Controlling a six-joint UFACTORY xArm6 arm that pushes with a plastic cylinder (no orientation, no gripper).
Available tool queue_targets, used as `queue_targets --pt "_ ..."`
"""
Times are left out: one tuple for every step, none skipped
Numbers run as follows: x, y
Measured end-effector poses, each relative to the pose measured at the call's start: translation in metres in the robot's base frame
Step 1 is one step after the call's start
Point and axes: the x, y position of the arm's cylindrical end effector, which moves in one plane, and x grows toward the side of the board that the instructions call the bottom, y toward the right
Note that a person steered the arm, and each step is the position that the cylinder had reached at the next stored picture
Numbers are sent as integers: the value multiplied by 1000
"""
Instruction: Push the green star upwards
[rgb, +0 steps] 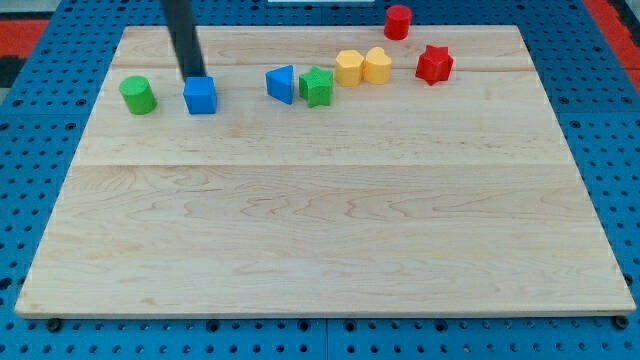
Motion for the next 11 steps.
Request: queue_targets --pt "-17 -22" --pt "-20 -34" --pt "-15 -74" --pt "9 -93" --pt "37 -95" --pt "64 -75" --pt "73 -50" --pt "70 -47" --pt "62 -55" --pt "54 -51" --pt "74 -27"
